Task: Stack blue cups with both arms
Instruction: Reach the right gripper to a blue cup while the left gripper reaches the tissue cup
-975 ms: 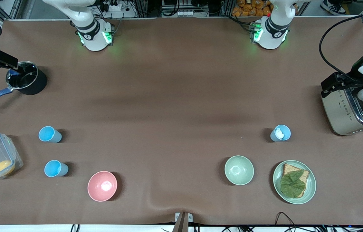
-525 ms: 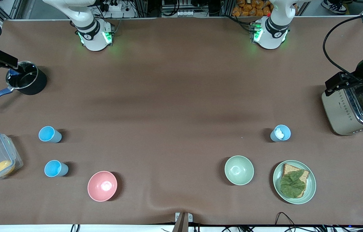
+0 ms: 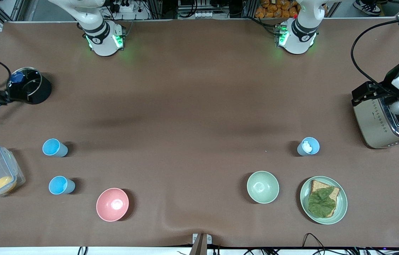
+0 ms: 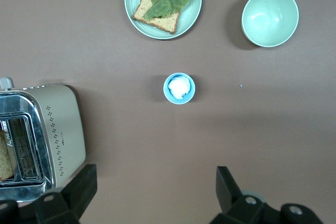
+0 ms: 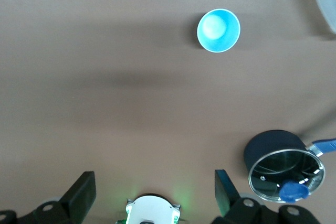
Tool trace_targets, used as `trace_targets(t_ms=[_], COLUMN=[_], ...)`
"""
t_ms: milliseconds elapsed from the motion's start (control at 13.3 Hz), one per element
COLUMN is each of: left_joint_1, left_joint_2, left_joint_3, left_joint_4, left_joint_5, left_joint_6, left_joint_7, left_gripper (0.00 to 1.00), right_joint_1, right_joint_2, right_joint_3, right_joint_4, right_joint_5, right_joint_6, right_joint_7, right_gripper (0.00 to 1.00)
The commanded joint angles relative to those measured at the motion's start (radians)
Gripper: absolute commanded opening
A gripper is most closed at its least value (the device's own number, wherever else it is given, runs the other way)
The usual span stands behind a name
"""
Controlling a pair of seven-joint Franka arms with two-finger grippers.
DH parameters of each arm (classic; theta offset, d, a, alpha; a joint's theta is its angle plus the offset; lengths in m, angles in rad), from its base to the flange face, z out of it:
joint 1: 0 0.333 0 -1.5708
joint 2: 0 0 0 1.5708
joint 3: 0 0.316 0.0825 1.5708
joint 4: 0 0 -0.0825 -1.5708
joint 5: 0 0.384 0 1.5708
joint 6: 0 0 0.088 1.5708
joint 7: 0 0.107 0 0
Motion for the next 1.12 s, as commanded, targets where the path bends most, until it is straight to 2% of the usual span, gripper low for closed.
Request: trace_targets(t_ms=[0,375,600,750,900,1050], left_joint_1=[0.006,0.004,0.001,0.001,0.009,0.017], left_joint_2=[-0.004,0.025,0.083,0.103,0.103,0.116], left_joint_3=[-0.001,0.001,-0.001,-0.002,-0.001,-0.001], left_joint_4=[0.006,-0.008,-0.063,-0.141,-0.27,-0.377], left_joint_5=[-0.024,-0.008,-0.008,-0.008,-0.008,-0.008], left_joint_6=[-0.014,-0.039,-0.015,0.094,0.273,0.445], left_joint_7=[0.006,0.002,-0.095,-0.107,-0.107,-0.106], left_gripper=[1.0,1.0,1.0,1.0,1.0,1.0], right_joint_1=[-0.002,0.006,0.006,0.014,0.009,0.006], right_joint_2=[0.11,0.207,0.268,0.295,0.307,0.34], right_joint_3=[0.006,0.01,0.011,0.01,0.011,0.01], right_joint_4=[0.045,0.031,0.031,-0.002,-0.088,-0.113], right_joint_5=[0.012,0.015,0.018,0.016,0.016,0.015], right_joint_6=[0.05,0.17,0.206,0.276,0.409,0.499], right_joint_7=[-0.015,-0.017,-0.017,-0.015,-0.017,-0.026], right_gripper=[1.0,1.0,1.0,1.0,1.0,1.0])
